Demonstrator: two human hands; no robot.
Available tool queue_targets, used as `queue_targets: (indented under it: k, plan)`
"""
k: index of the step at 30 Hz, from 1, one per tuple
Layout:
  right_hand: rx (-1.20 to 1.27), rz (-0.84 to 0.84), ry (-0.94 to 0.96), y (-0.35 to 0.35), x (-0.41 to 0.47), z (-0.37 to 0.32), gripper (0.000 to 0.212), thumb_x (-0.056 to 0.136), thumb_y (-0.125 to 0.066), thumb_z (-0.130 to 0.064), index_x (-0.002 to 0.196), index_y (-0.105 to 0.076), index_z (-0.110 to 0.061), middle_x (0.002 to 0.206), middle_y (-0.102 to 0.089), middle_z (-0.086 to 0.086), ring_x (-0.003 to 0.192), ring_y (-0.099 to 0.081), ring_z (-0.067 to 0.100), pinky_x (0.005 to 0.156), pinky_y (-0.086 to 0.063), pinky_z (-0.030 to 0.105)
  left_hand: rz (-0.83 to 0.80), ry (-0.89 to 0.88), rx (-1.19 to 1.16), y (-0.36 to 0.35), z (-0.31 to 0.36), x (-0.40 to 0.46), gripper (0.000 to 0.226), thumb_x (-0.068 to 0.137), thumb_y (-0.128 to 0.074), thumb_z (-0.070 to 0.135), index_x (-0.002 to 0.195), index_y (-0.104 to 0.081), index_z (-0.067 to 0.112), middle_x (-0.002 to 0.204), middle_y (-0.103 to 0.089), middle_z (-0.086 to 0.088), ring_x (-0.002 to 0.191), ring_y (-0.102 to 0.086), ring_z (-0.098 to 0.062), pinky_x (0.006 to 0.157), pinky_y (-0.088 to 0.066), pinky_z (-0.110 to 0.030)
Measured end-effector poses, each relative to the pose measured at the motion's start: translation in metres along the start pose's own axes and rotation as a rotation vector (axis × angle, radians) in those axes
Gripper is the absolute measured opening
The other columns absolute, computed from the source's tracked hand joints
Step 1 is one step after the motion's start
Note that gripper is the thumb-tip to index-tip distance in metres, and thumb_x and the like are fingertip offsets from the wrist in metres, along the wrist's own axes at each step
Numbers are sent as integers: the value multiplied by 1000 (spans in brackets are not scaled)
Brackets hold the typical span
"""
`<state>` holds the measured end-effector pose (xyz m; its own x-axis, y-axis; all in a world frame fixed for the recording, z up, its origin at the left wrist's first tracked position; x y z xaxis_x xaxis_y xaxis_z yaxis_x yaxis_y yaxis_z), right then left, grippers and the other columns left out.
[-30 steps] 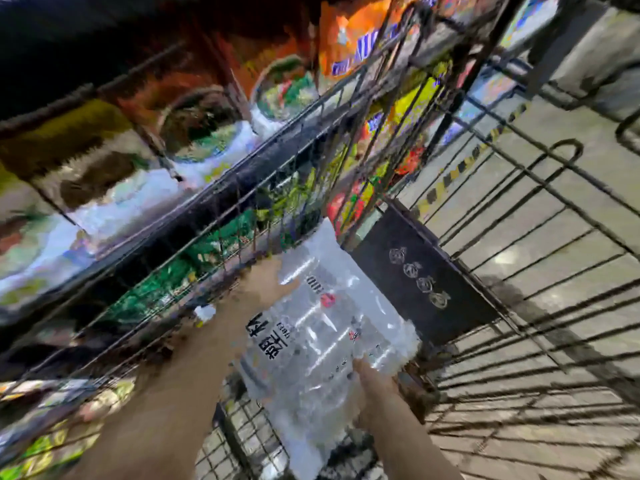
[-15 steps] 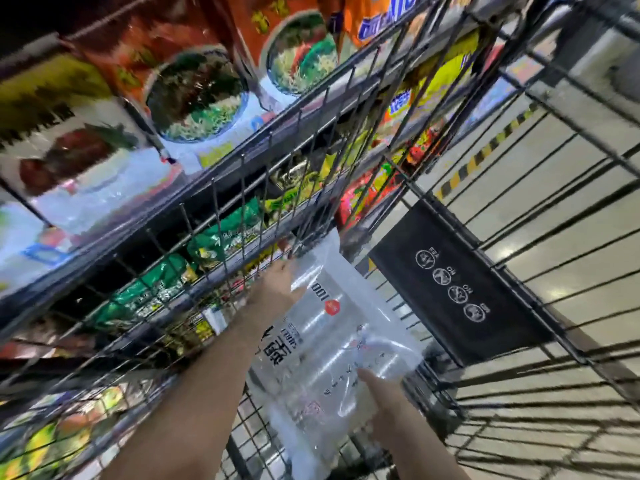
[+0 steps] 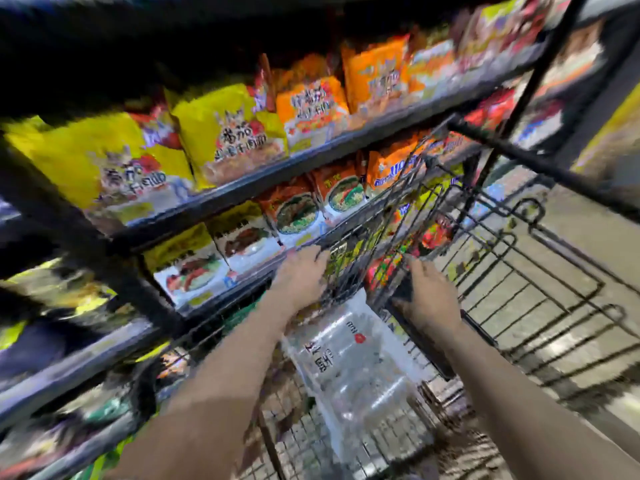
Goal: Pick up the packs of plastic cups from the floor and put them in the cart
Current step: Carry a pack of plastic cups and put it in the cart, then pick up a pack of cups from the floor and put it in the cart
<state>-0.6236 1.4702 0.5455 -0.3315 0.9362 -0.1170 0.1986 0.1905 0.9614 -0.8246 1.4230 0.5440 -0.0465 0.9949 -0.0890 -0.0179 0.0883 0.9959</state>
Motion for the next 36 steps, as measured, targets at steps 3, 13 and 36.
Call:
queue_targets:
  k: [3,13,36]
  plan:
    - [-20,69,128,64,-28,-28,76,84,-63,-26,147,-22,-16,148,-30,9,136,-34,29,108,-32,44,80,54,106,74,-18,-55,58,88,-53,30,138,-34,7,143,-39,-14,130,-40,-31,105,-39,-43]
    - [-115,131,945,132,-159,-248,76,85,-63,-33,145,-23,-9,143,-37,14,130,-41,31,102,-38,40,361,833,310,190,-72,-416,49,68,-58,28,106,-64,-2,100,-67,-26,85,-69,-39,72,-56,-44]
    - [-273,-552,2330,-91,-1015,-194,73,84,-64,-29,145,-27,-14,146,-38,9,132,-41,26,106,-37,37,-206,2693,-124,9,644,-1140,62,86,-56,33,140,-32,15,145,-37,-8,134,-37,-27,109,-31,-40]
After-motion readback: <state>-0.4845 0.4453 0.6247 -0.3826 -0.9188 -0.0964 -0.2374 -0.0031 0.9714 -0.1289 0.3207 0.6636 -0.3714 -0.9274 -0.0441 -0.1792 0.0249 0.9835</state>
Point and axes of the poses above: each hand's wrist, its own x-axis towards the middle knuckle, its own y-axis out of the back of the hand, z = x × y, the point moved 4 cm from there along x, towards the middle knuckle
